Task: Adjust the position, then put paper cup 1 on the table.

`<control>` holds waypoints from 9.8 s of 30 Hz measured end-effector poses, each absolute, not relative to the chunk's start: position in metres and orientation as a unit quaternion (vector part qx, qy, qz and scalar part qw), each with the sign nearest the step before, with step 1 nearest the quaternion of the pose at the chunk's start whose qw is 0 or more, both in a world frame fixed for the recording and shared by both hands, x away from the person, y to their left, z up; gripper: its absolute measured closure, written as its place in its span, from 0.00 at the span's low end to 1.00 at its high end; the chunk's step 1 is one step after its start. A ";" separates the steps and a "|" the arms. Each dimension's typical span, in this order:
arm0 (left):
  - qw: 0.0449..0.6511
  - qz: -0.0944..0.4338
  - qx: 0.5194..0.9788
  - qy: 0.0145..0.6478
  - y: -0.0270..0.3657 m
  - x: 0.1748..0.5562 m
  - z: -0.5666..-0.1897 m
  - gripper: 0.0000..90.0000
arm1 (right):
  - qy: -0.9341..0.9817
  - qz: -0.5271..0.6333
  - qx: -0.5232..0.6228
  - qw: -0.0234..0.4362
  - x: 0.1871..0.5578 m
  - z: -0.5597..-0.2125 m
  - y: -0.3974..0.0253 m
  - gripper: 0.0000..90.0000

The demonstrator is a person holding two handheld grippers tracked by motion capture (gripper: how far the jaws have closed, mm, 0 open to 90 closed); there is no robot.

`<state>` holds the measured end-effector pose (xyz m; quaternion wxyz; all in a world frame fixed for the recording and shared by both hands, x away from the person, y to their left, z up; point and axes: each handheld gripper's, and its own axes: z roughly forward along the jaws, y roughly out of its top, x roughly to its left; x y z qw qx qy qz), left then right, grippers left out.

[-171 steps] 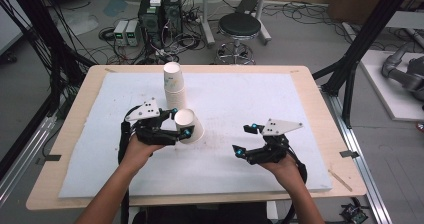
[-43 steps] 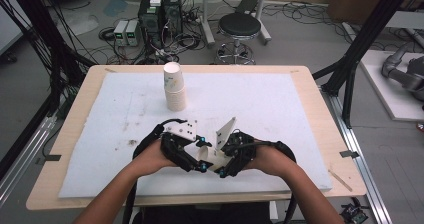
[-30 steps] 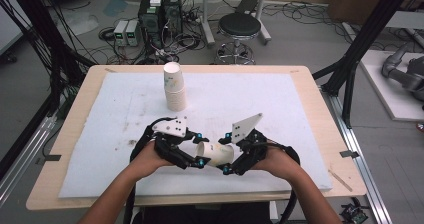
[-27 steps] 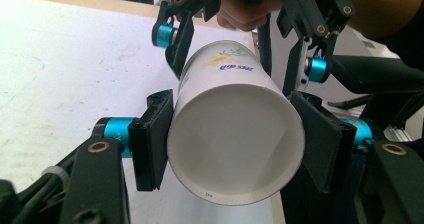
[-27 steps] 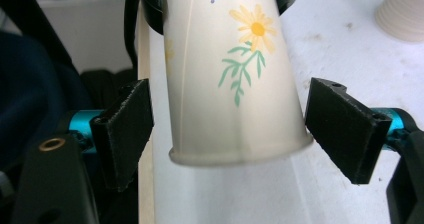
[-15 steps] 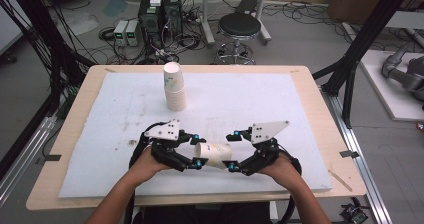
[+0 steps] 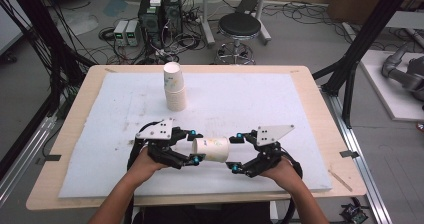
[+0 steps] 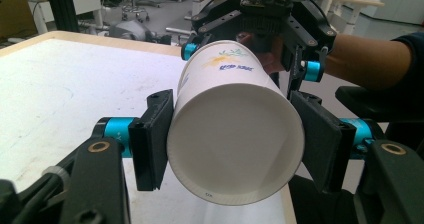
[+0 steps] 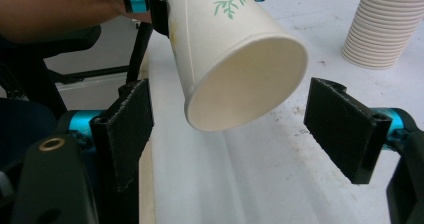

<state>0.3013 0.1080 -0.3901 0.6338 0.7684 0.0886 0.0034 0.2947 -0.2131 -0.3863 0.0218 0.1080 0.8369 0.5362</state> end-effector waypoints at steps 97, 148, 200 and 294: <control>0.425 0.042 0.902 0.058 0.074 0.300 -0.379 0.24 | 0.962 0.270 0.033 0.023 0.312 -0.336 -0.147 0.39; 0.502 0.029 0.853 0.141 0.103 0.302 -0.410 0.36 | 0.889 0.439 0.118 0.048 0.307 -0.332 -0.187 0.23; 0.624 0.280 0.654 0.322 0.240 0.296 -0.407 0.34 | 0.788 0.504 0.305 0.180 0.300 -0.388 -0.281 0.23; 0.637 0.232 0.656 0.332 0.232 0.286 -0.382 0.19 | 0.789 0.470 0.336 0.210 0.288 -0.376 -0.292 0.23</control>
